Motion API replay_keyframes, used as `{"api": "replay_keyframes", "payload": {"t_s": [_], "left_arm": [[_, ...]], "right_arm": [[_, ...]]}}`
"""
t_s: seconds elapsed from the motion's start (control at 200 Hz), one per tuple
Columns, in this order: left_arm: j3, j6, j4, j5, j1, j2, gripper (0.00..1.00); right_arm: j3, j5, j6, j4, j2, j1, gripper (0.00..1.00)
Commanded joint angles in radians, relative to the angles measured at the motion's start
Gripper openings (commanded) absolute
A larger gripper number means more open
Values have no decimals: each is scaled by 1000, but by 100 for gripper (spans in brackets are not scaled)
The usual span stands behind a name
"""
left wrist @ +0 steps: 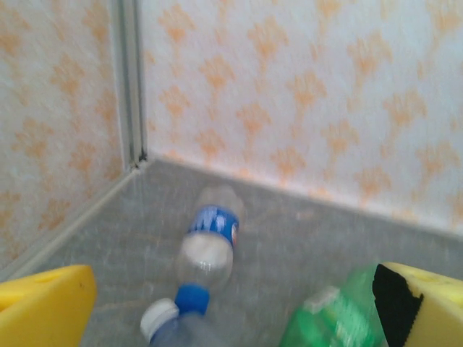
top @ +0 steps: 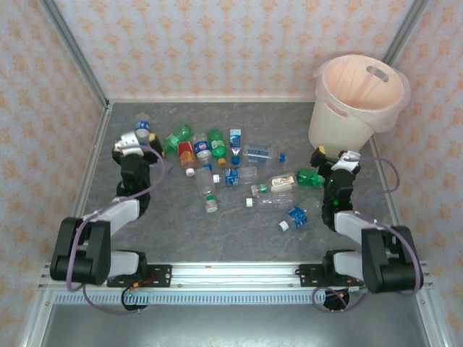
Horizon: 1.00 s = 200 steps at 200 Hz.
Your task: Put the plastic bottles in the bin
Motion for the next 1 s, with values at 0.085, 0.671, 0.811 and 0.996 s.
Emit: {"api": "replay_keyframes", "payload": {"t_s": [0.085, 0.671, 0.811, 0.996], "left_arm": [[321, -206, -704, 35, 13, -102, 100], [247, -440, -920, 334, -195, -311, 99], [218, -507, -894, 248, -332, -285, 99], [195, -696, -901, 137, -362, -282, 99]], "right_arm": [[108, 62, 302, -420, -198, -14, 100], [246, -193, 621, -927, -477, -25, 100], [319, -243, 594, -1065, -452, -8, 100], [374, -285, 626, -1219, -420, 17, 100]]}}
